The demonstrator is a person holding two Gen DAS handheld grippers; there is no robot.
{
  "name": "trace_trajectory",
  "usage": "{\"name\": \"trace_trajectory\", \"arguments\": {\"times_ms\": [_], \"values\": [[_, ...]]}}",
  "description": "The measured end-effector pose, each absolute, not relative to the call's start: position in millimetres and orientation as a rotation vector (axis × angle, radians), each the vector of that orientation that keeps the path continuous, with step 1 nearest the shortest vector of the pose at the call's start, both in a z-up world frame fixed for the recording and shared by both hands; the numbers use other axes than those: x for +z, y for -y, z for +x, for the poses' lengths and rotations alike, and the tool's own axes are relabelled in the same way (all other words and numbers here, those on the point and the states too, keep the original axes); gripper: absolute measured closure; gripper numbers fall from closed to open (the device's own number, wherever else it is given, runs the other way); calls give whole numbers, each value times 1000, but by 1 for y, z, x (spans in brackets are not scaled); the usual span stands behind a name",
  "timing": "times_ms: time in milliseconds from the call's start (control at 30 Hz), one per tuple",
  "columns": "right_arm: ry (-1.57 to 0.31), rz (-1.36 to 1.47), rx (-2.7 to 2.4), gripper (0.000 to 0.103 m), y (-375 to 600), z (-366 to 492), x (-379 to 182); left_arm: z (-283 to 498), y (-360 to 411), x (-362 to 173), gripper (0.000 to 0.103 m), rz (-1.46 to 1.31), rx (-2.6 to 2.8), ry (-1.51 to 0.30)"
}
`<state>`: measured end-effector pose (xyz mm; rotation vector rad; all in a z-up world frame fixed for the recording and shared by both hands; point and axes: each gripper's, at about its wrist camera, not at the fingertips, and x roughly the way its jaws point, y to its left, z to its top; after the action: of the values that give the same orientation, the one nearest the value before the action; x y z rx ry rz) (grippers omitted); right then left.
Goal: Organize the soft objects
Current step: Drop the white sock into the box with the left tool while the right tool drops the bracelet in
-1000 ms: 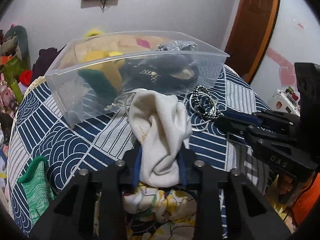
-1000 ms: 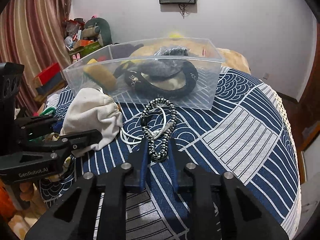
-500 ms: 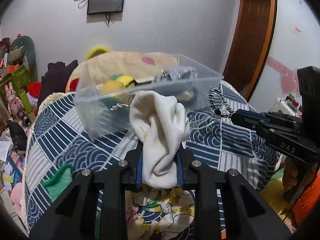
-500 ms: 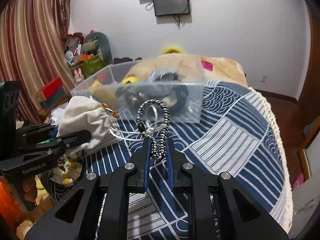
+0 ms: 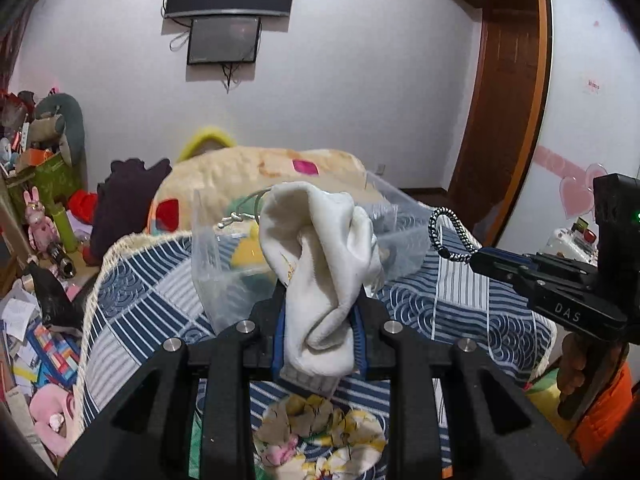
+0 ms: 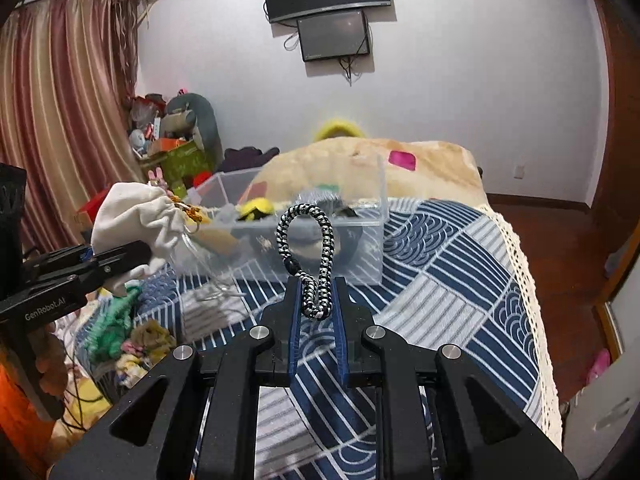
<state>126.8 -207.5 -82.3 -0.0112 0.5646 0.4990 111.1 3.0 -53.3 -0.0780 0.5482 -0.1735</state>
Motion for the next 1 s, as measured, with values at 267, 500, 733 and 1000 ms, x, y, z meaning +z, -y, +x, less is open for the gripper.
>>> {"name": "trace_trajectory", "arguments": {"times_ms": [267, 500, 733, 1000], "values": [[-500, -5, 508, 90, 198, 137, -61, 125, -9, -26, 76, -74, -153, -479], [-461, 3, 513, 90, 188, 150, -44, 142, -17, -13, 76, -66, -128, -452], [-467, 22, 535, 90, 174, 172, -38, 167, -27, -18, 76, -34, -51, -465], [-525, 27, 563, 90, 150, 198, -47, 194, -36, -37, 76, -61, -50, -526]]}}
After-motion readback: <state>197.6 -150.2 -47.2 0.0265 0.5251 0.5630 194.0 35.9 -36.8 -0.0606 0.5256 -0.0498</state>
